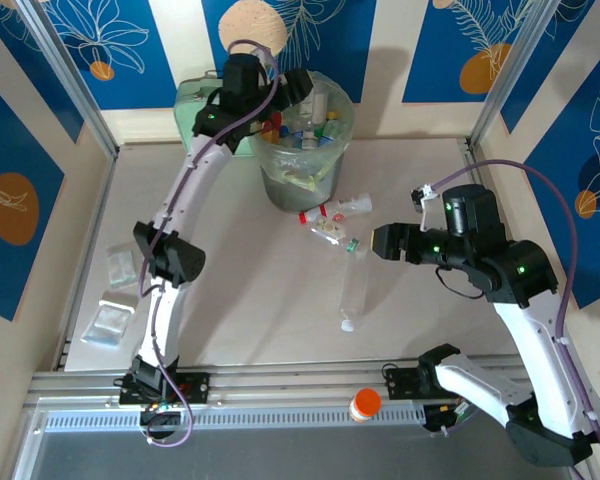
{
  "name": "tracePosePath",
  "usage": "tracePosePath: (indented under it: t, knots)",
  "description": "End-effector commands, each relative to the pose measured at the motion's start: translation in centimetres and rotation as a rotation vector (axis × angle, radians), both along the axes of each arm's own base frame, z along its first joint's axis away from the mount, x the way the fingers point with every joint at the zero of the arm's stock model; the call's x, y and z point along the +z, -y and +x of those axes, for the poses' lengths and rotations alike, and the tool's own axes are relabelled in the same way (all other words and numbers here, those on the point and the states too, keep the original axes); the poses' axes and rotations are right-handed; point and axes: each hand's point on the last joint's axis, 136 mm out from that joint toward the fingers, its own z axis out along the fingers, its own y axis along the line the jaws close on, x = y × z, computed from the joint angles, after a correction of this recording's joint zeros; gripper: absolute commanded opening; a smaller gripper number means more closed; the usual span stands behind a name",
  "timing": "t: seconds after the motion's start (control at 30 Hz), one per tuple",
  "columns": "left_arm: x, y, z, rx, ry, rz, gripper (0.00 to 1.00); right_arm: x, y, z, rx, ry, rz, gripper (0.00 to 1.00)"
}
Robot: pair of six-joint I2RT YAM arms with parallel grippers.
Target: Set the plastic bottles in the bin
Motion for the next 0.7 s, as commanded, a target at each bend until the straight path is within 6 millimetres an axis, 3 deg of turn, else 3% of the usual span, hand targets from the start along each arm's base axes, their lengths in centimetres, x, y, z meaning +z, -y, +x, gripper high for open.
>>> tracePosePath:
  t: [0.0,0.2,0.4,0.53,0.67]
  knots:
    - [4.9,-2.5,-4.0,0.0,0.068,0.062,0.86,0.3,-0.4,0.5,0.001,-0.003,0.007,0.71]
    - [3.4,-4.7,-9.8,0.005,-0.034,0.161,0.8,-2.1,-0.6,2.1,-0.051,-0.096,-0.026,0.7]
    - [-0.6,-8.6,-16.1,0.066,-0.146,0.189,0.79,-6.7,-0.8,3.9,-0.115,-0.239,-0.084,0.7]
    - [-2.7,-11.2,-20.0,0.097,-0.188,0.211,0.79,-8.3,-1.3,6.4,-0.201,-0.312,-0.035,0.71]
    - [-4.4,-12.9,-22.9,0.09,-0.208,0.25,0.81,-10.3,-3.3,9.6,-0.116,-0.291,-0.045,0.74]
